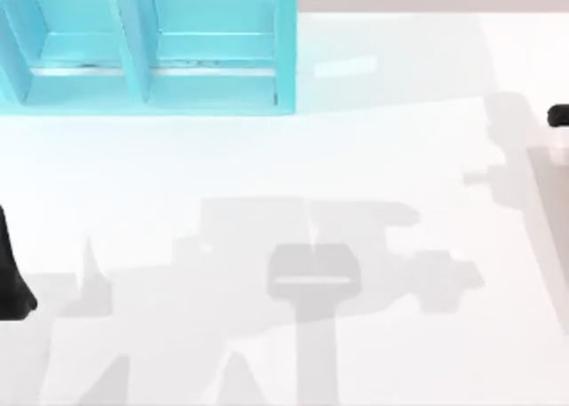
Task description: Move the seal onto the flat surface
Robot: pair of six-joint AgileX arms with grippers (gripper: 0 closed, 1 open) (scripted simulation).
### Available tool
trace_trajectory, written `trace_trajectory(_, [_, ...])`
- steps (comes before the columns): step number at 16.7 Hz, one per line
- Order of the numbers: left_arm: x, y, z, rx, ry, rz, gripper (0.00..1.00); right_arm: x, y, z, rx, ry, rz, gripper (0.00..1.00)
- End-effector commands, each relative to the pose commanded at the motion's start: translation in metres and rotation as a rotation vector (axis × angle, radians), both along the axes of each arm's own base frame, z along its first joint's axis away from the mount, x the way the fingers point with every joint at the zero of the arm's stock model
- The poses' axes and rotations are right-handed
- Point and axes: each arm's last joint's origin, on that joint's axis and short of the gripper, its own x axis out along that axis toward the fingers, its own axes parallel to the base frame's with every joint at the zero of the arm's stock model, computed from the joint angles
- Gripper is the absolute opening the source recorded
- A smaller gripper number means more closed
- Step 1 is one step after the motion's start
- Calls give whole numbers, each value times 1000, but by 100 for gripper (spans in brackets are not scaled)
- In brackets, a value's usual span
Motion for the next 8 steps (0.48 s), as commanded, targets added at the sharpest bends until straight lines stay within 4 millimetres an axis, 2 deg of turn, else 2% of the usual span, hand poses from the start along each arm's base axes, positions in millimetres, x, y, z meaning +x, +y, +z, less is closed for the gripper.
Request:
trace_trajectory(4, [0,0,0,0,0,0,100,50,39,-34,-2,-2,0,0])
trace_trajectory(8, [0,0,0,0,0,0,100,83,77,-71,-2,-9,0,0])
